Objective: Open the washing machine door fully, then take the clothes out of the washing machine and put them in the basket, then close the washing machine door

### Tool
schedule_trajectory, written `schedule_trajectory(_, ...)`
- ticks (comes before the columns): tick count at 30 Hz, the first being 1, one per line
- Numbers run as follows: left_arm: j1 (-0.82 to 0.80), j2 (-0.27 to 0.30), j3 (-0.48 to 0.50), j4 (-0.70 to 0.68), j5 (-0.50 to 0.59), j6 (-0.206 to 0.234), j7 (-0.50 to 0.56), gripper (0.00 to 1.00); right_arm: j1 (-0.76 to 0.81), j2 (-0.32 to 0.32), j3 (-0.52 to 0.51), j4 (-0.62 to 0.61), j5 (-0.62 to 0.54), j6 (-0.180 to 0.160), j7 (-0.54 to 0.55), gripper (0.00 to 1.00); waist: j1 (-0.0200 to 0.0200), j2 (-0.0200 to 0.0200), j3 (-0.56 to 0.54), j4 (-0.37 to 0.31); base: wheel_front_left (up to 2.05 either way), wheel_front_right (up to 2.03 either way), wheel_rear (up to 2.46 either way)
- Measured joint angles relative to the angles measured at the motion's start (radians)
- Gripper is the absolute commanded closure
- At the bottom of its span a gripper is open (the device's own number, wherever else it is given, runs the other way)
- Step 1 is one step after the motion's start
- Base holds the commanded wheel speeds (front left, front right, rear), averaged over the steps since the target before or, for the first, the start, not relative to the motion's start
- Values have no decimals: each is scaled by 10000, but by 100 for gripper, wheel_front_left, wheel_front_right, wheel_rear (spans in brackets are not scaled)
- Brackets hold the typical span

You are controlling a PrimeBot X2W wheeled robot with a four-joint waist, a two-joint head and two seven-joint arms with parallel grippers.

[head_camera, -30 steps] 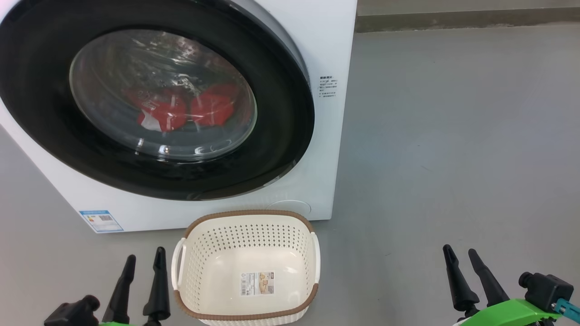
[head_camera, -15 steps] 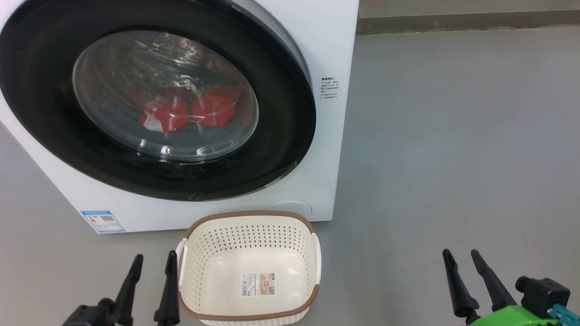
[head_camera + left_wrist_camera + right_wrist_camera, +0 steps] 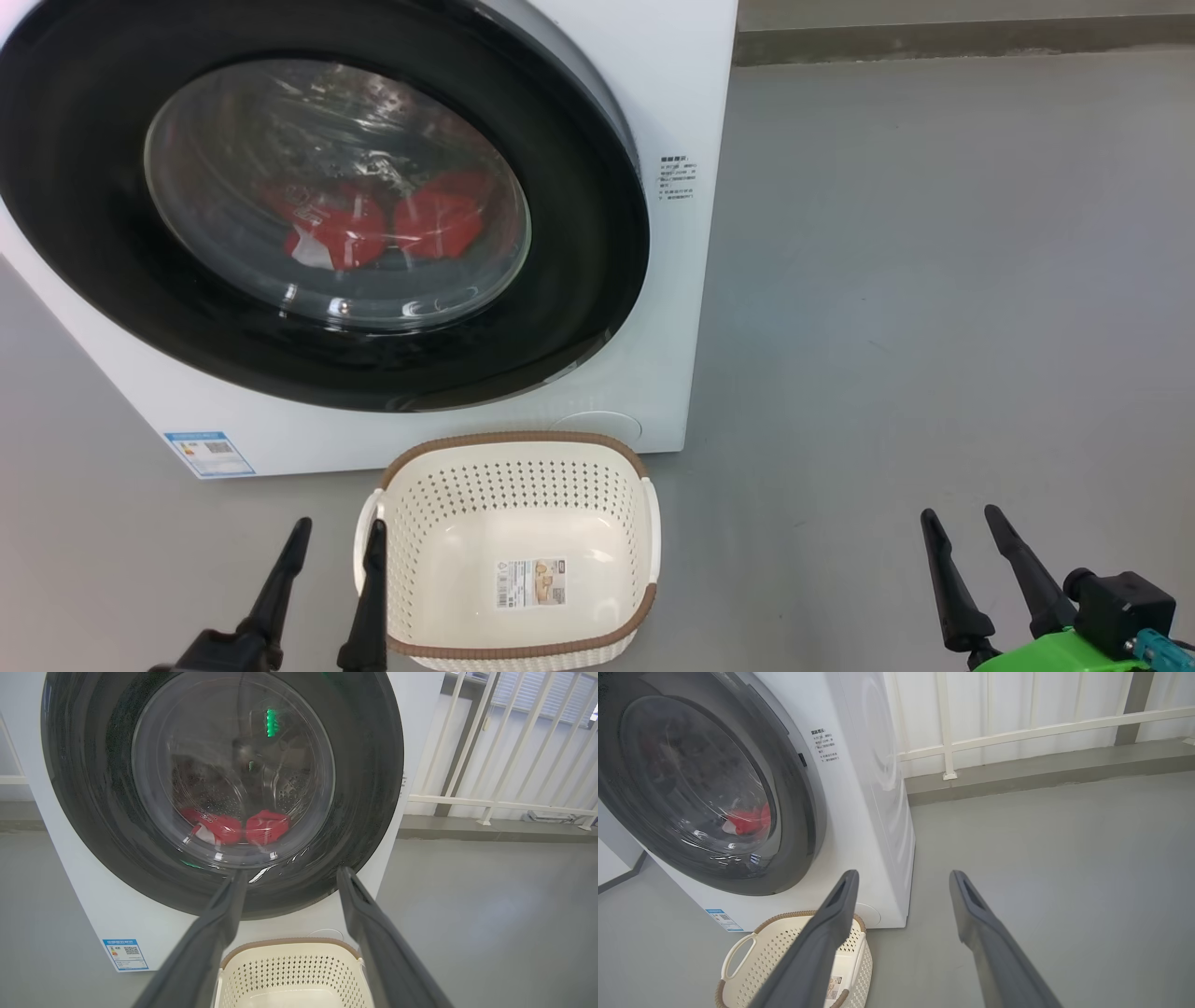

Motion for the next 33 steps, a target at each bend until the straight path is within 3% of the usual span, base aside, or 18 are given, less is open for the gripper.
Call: schedule_trajectory(33, 181, 10, 38, 157, 238, 56, -111, 0, 139, 102, -355, -276, -514, 10, -96, 0, 0, 0, 47, -18, 0, 0, 0)
